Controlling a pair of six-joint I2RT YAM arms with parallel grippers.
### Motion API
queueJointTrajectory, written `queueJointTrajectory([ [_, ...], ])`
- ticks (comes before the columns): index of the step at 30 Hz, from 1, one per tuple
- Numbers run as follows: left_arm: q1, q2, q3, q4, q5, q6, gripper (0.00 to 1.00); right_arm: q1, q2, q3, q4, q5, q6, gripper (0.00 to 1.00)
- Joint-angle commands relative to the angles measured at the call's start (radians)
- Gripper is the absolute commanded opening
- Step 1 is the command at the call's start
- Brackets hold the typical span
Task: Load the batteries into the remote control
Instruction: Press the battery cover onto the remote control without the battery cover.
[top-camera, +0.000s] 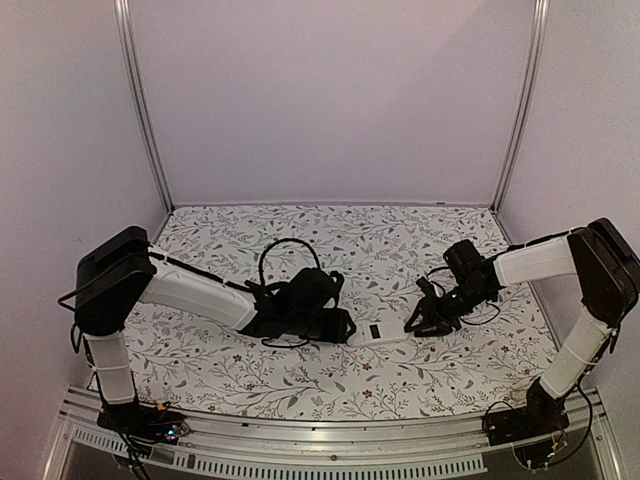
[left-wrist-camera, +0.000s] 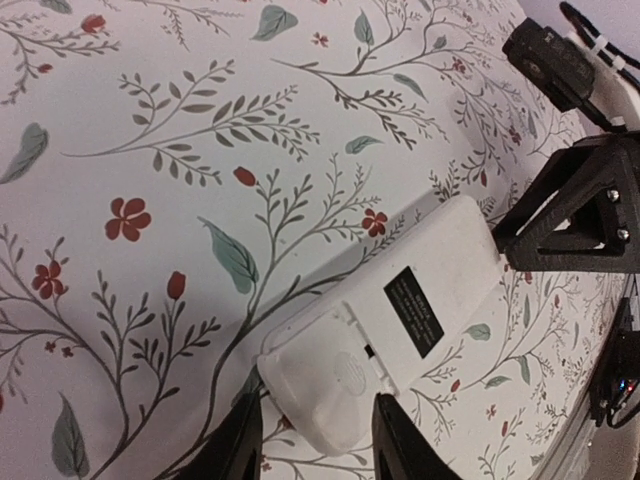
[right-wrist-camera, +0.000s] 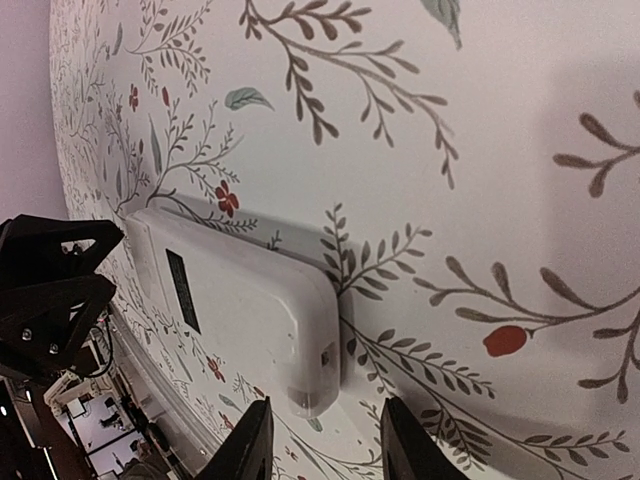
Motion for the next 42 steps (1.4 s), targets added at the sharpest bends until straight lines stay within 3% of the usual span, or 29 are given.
queueJointTrajectory([
  [1,-0.014,0.027,0.023,-0.043,-0.010,0.000,0.38,-0.003,0.018,-0.002,0.028,-0.019,0.011,0.37],
  [25,-0.019,0.085,0.090,-0.119,0.003,0.009,0.30,-0.001,0.046,-0.007,0.077,-0.063,0.034,0.32],
  [42,-0.022,0.130,0.134,-0.164,0.051,0.021,0.26,0.020,0.067,-0.007,0.091,-0.087,0.037,0.21],
])
